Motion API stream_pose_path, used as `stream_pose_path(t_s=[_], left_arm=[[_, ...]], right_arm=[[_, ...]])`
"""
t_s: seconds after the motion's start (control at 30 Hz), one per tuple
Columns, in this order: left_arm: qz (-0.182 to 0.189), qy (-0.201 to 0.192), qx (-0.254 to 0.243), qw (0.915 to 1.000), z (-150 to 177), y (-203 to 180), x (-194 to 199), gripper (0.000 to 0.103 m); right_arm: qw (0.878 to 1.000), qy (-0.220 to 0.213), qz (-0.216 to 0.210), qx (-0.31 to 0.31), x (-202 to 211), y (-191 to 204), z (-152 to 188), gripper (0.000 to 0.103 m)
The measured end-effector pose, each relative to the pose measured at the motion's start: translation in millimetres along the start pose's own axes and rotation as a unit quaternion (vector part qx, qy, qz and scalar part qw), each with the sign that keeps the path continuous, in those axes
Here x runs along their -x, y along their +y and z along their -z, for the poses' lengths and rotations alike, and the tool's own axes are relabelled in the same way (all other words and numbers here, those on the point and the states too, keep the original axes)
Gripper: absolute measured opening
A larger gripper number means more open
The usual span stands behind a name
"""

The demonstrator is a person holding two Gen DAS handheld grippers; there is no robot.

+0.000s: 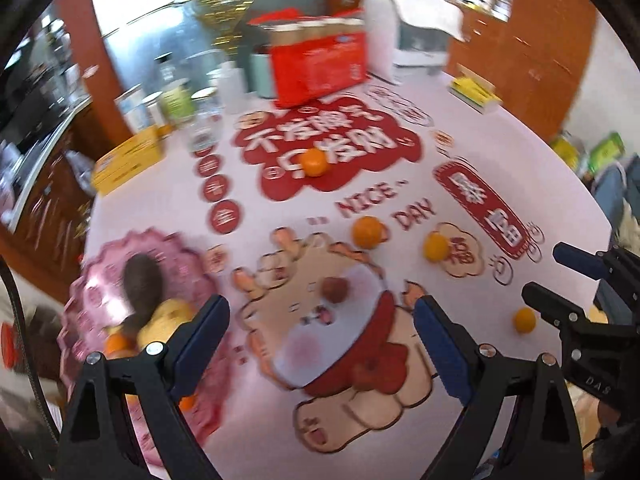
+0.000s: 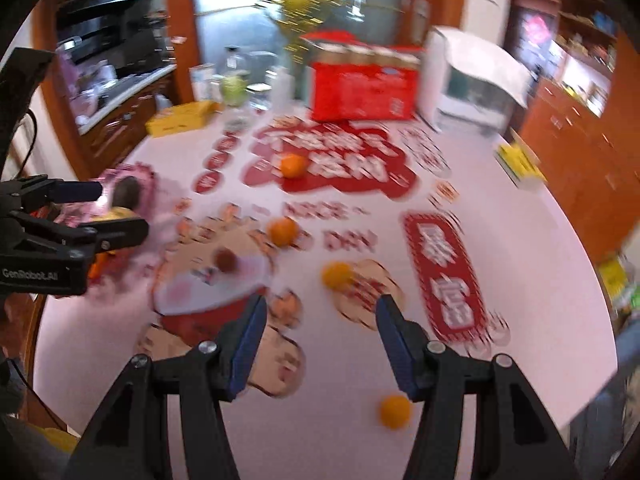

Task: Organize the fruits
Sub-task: 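Move both tools to mandarin oranges on the cloth and close both grippers, then carry both held oranges over the pink bowl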

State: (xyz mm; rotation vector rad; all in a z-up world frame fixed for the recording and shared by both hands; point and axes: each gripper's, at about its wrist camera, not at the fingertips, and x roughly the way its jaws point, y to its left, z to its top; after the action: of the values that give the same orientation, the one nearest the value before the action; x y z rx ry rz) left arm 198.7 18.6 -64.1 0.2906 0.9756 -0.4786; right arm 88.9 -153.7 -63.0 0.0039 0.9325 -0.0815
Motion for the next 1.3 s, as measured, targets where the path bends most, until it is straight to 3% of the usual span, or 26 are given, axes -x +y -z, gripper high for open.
stream_pose_path(t_s=[0.37,0.8,1.03,1.2,1.3], left_arm=[[0.030,0.022,-0.113,0.9929,-16.4,-84.5,-70.9,0.093],[0.049,0.050,-0.138,0.9879,-31.1,-138.5,-138.1,0.093],[0.056,0.072,-0.121,0.9885,-38.4,-142.1,-159.2,0.072],[0.066,0.094,-0.113,0.9870,-37.8,-145.1,-170.6,0.053],[0.063,0.098,-0.106,0.9875,-37.8,-145.7,-175.9,0.044]], right_arm=[[0.994,0.066,0.025,-0.079,-28.6,-77.4,57.1,0.057],[0.988,0.108,-0.023,-0.104,-54.7,-98.3,94.6,0.057],[0.988,0.115,-0.062,-0.083,-66.3,-91.2,92.5,0.052],[0.985,0.124,-0.093,-0.071,-75.6,-84.7,88.4,0.032],[0.985,0.127,-0.099,-0.061,-79.3,-80.3,86.6,0.030]])
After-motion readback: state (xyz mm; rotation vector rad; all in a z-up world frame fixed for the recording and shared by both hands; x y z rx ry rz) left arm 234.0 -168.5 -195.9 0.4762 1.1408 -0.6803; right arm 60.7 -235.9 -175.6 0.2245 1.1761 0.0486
